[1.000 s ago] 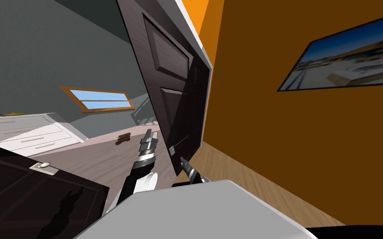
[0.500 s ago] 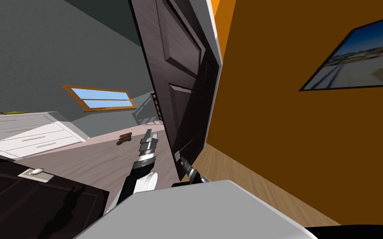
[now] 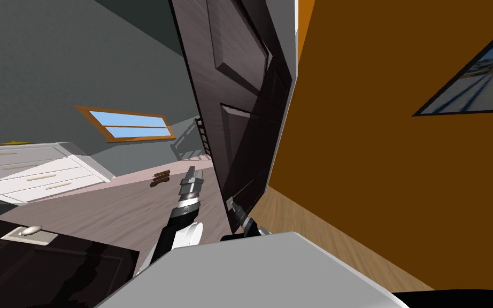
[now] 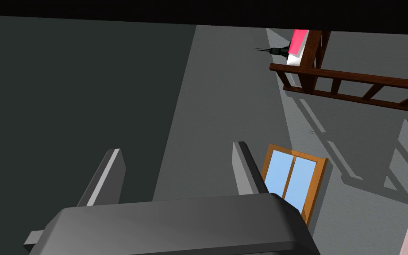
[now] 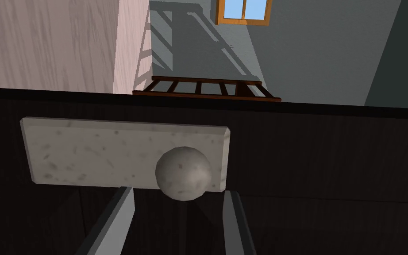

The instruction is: Push the door open

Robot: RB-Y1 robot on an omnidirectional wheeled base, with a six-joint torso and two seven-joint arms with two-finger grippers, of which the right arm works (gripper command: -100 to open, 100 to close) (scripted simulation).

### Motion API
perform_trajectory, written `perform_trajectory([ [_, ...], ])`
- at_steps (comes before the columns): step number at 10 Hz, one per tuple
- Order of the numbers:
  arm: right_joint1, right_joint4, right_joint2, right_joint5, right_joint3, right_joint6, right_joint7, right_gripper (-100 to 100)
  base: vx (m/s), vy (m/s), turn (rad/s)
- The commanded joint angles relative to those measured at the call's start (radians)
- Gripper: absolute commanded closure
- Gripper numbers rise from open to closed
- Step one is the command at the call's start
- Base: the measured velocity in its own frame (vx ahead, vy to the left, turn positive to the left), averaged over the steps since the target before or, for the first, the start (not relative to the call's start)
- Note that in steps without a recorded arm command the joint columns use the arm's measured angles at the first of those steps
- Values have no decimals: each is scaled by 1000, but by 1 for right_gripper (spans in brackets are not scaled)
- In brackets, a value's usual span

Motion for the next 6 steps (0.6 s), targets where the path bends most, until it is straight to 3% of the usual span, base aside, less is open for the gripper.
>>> perform_trajectory([
  [1,0,0,-1,0,0,0,0,100,-26,-26,4],
  [5,0,0,-1,0,0,0,0,100,-11,-10,0],
  [6,5,-1,-6,-6,-21,1,9,-100,-134,-21,-177],
])
